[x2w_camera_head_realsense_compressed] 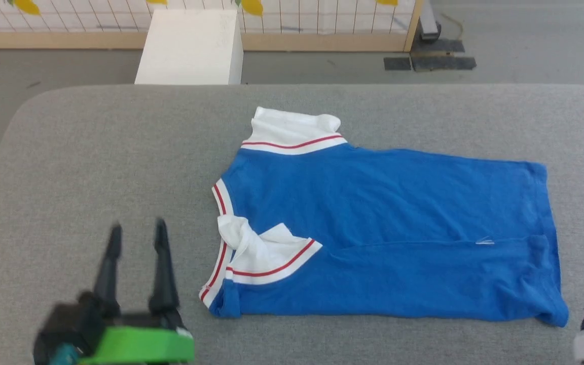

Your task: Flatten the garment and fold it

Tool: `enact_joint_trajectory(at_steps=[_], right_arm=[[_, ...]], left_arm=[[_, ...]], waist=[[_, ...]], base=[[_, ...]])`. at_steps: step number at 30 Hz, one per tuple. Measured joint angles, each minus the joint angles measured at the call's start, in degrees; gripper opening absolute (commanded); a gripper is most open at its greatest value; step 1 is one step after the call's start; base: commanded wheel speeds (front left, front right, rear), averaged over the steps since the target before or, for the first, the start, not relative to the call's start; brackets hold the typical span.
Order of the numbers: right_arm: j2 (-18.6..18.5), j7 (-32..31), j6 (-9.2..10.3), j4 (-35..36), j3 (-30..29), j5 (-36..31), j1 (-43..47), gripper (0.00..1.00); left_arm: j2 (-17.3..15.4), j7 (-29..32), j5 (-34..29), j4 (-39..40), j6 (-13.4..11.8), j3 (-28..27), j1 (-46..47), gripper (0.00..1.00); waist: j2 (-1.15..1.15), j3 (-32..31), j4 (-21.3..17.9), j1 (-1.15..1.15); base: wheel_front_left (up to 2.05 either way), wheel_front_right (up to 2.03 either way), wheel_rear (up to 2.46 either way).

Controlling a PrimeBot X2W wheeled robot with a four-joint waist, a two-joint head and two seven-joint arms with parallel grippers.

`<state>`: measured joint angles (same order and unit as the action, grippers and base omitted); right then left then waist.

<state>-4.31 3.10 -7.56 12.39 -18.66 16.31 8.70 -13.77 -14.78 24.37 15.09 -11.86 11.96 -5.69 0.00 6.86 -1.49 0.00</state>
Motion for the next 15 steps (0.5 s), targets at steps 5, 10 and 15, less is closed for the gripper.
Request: enact_joint_trajectory(at_steps=[5,10,15], right_arm=[[1.20,4.63,0.00,-2.12,1.00,-3.88,3.39,1.00],[1.30,6.22,0.00,-5.44,2.35,-3.02,4.43,1.00],[1.33,6.97,0.00,-7.10,3.20,-2.30,4.42,1.00]], left_arm=[[3.66,0.00,-6.35,-2.49,2.16,-0.14,-6.52,1.00],[5.67,0.00,-10.26,-4.74,3.64,-0.68,-8.73,1.00],[7.16,0.00,-11.83,-6.56,5.17,-1.98,-9.16,1.00]], waist=[[0.00,-1.76,-0.31,0.00],[0.00,-2.57,-0.35,0.00],[0.00,-2.96,0.11,0.00]], base=[[0.00,0.00,0.00],[0.00,0.00,0.00],[0.00,0.00,0.00]])
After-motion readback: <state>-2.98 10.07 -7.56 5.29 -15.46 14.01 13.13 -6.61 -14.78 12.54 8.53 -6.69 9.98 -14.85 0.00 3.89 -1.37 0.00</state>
